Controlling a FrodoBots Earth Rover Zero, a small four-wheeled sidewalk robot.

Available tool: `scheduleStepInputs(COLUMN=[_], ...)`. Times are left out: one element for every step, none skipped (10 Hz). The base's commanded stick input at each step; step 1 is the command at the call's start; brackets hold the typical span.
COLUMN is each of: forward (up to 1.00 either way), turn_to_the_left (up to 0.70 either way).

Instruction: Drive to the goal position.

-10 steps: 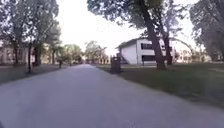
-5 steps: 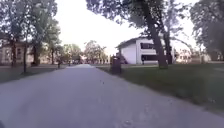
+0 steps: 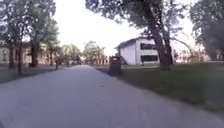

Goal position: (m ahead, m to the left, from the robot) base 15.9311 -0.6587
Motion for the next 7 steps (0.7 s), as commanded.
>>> scheduleStepInputs(forward=[0.7,0.7,0.7,0.7,0.7,0.7,0.7], turn_to_the_left=[0.0,0.0,0.0,0.0,0.0,0.0,0.0])
